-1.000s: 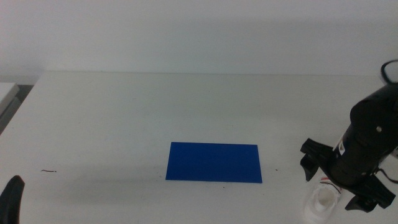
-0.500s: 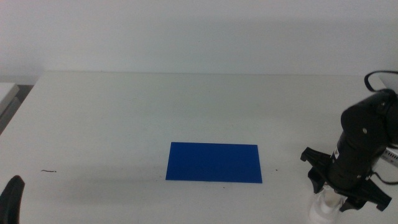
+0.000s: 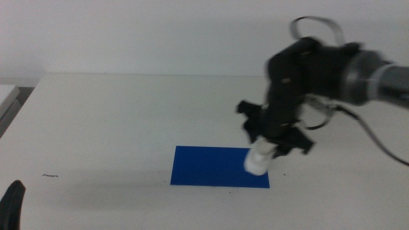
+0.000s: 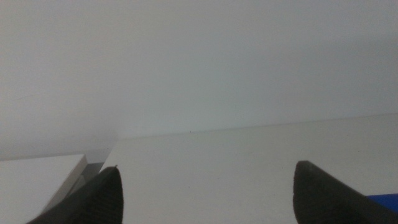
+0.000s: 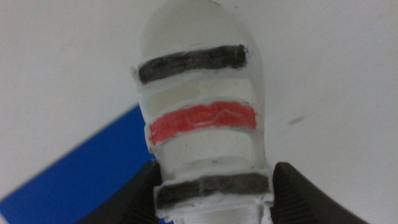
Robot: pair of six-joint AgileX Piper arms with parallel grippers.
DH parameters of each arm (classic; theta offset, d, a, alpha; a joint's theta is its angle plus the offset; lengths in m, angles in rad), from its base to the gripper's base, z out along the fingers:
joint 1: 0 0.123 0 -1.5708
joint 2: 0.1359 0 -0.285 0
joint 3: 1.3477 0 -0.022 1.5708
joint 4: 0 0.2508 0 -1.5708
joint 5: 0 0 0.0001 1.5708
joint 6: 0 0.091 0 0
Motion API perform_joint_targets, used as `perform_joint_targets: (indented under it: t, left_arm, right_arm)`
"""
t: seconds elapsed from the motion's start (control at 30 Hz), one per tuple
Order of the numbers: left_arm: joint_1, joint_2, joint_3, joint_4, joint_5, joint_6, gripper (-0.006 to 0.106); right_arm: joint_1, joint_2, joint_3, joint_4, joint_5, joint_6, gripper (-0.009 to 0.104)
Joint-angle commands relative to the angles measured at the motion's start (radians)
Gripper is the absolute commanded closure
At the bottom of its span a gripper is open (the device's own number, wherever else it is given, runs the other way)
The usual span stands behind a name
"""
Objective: Use one arm to grab the shoe from the table and place it on the mat.
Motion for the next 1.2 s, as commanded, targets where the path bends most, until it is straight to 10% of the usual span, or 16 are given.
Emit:
perform_joint_targets:
  t: [0.0,0.33,0.6,0.73,1.17]
  left_arm:
    - [0.003,0.005,0.000,-0.002,-0.006,-0.002,0.007]
    - [0.003,0.005,0.000,-0.002,-0.006,-0.002,0.007]
    - [0.003,0.005,0.000,-0.002,-0.006,-0.002,0.007]
    - [0.003,0.005,0.000,-0.002,-0.006,-0.002,0.007]
    - [0.003,0.005,0.000,-0.002,-0.006,-0.002,0.007]
  right_arm:
    - [0.044,0.058,-0.074,0.020,0.028,0.010,0.077]
    - [0.139,0.172,-0.229,0.064,0.043,-0.069,0.077]
    - [0.153,0.172,-0.281,0.093,0.130,-1.420,0.084]
    - [0.136,0.172,-0.279,0.106,0.160,-1.846,0.084]
    - [0.095,0.198,-0.277,0.150,0.100,-1.865,0.084]
